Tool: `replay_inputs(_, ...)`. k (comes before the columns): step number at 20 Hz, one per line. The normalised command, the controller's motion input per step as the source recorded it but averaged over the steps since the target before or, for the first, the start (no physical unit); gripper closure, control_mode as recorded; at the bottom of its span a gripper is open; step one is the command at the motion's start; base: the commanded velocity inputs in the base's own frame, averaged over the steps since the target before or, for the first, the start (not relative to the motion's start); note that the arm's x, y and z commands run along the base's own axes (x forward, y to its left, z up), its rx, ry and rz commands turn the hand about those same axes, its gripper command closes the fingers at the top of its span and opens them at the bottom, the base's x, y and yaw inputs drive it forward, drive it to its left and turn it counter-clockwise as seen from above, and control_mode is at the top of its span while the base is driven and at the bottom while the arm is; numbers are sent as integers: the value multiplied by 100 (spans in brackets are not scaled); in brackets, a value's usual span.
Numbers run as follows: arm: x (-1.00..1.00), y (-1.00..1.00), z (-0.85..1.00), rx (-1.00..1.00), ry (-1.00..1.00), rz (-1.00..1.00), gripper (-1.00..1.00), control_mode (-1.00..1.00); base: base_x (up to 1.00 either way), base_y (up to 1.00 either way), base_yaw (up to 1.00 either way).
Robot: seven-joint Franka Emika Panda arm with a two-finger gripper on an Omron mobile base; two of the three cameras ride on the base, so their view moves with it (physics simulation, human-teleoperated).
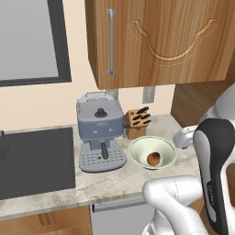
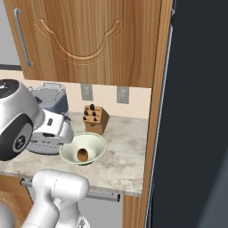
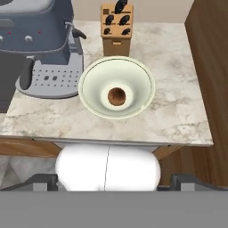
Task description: Take the orange, potato, and peach from the freezer and place them in the bowl on the counter.
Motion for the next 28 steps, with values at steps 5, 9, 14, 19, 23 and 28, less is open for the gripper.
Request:
replay_inputs(5, -25, 0, 0, 0, -3, 0, -100, -100, 0, 0, 0)
replay_inputs(9, -21, 0, 0, 0, -2, 0, -100, -100, 0, 0, 0)
replay_inputs(14, -2, 0, 0, 0, 0, 0, -100, 100, -19, -3, -2)
replay_inputs(19, 0, 0, 0, 0, 0, 0, -100, 100, -90, 3, -1)
replay_inputs(23, 0, 0, 0, 0, 0, 0, -100, 100, -100, 30, 0)
replay_inputs(28, 0, 0, 0, 0, 0, 0, -100, 100, -100, 30, 0)
